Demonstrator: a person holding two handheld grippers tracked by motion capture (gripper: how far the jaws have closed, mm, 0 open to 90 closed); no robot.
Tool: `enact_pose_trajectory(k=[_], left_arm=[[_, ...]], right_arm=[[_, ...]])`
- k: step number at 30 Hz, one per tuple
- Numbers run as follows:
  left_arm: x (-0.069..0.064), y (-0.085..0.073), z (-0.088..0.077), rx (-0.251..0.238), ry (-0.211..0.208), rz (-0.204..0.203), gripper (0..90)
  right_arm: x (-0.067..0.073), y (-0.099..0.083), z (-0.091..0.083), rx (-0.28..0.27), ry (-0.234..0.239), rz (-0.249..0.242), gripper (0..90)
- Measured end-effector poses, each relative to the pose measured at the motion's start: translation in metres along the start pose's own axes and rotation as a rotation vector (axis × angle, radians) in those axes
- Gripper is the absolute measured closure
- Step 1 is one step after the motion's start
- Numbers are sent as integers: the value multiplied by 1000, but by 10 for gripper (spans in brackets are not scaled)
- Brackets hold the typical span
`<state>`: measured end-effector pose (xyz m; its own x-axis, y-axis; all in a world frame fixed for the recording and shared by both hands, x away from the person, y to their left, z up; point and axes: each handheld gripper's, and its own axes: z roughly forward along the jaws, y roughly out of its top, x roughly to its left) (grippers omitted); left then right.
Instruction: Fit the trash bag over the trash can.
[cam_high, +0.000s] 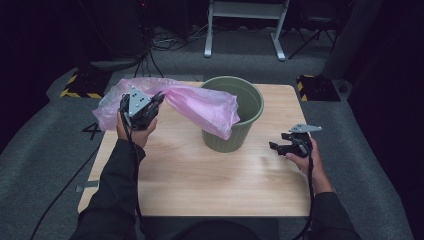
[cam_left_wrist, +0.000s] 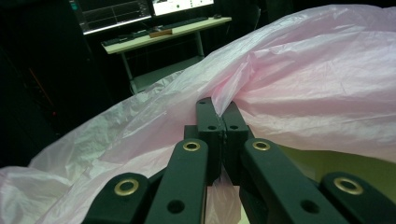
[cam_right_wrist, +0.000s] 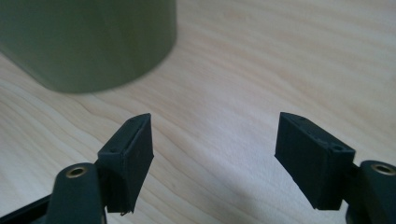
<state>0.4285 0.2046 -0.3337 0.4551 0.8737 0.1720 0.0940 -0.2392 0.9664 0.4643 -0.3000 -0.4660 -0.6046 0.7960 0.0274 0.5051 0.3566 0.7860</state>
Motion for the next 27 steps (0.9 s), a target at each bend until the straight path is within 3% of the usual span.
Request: enact_pose_trajectory(k=[4,6,11,13,15,19,25,27], left_arm=[[4,14,5,-7,17,-11,895],[6,22,6,-19,26,-16,895],[5,44,9,-42,72,11,895],[5,51,9,-60,60,-6,895],[3,55,12,-59,73,9,895],[-11,55,20,-33,97,87,895],[-28,43,34,6,96,145,895],[-32,37,39,17,90,145,895]], right_arm=[[5,16,-23,-102,34,4,286],[7,21,-29,-127,38,-2,287],[8,27,-37,-145,30,-20,291],[7,28,-38,-145,27,-15,291],[7,30,-40,-147,23,-19,292],[7,33,-44,-162,25,-18,296],[10,47,-54,-193,35,-30,300],[12,54,-58,-206,37,-39,301]])
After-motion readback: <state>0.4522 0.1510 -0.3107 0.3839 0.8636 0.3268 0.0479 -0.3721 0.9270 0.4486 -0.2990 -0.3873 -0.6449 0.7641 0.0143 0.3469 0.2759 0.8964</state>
